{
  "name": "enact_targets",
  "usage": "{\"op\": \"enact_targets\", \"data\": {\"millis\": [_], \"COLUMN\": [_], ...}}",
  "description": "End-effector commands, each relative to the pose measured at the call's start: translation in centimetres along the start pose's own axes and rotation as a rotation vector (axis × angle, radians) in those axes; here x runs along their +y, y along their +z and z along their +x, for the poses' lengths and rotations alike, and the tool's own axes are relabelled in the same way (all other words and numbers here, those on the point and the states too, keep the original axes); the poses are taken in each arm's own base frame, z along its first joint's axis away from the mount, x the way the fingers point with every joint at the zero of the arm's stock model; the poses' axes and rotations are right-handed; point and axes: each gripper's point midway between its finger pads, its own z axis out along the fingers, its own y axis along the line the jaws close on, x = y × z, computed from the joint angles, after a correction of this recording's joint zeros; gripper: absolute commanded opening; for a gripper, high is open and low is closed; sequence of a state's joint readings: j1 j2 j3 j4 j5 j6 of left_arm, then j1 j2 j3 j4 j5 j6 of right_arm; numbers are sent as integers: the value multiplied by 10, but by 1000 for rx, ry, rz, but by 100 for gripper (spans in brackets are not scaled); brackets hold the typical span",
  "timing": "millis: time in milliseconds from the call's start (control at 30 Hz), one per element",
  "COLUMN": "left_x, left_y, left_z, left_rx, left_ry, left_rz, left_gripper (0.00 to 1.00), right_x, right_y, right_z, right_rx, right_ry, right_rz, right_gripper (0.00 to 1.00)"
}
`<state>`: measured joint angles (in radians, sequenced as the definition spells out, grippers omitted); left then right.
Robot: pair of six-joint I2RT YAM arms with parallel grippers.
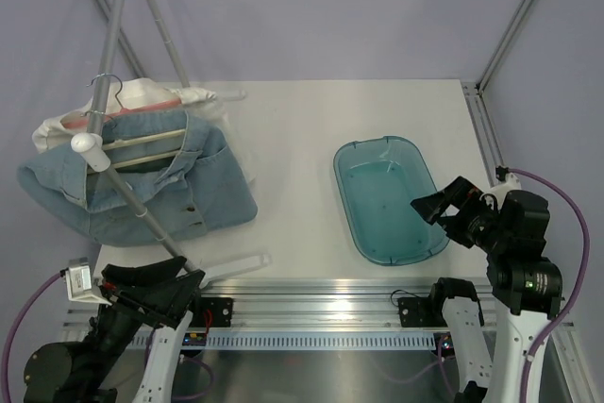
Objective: Remove the skirt from the hanger
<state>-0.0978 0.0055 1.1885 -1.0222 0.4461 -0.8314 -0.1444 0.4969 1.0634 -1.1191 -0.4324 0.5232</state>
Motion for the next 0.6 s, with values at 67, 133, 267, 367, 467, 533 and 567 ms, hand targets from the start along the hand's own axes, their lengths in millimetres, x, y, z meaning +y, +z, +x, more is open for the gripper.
{"op": "enact_targets", "data": {"millis": [67,133,267,367,467,533,567], "left_x": [22,31,49,60,67,68,68], "left_y": [-10,-3,2,4,7,9,10], "left_z": [20,23,34,37,35,35,35], "left_rx": [56,107,180,191,183,185,191], "left_ry": [12,8,-5,-19,-27,-32,-35], "left_rz": [-94,-137,-209,-254,-285,-289,-290], "left_gripper": [98,95,91,90,88,88,88], "right_x": [35,64,91,111,141,170,180], "right_y": [-2,-6,-4,-4,1,15,20], "right_z": [-24,-30,-49,-66,-70,-59,-53], "right_rx": [-61,-70,-52,-41,6,81,105], "right_ry": [-61,-82,-78,-105,-157,-211,-234], "right_rz": [-152,-310,-409,-445,-477,-494,-500], "right_gripper": [100,99,100,99,99,99,99]}}
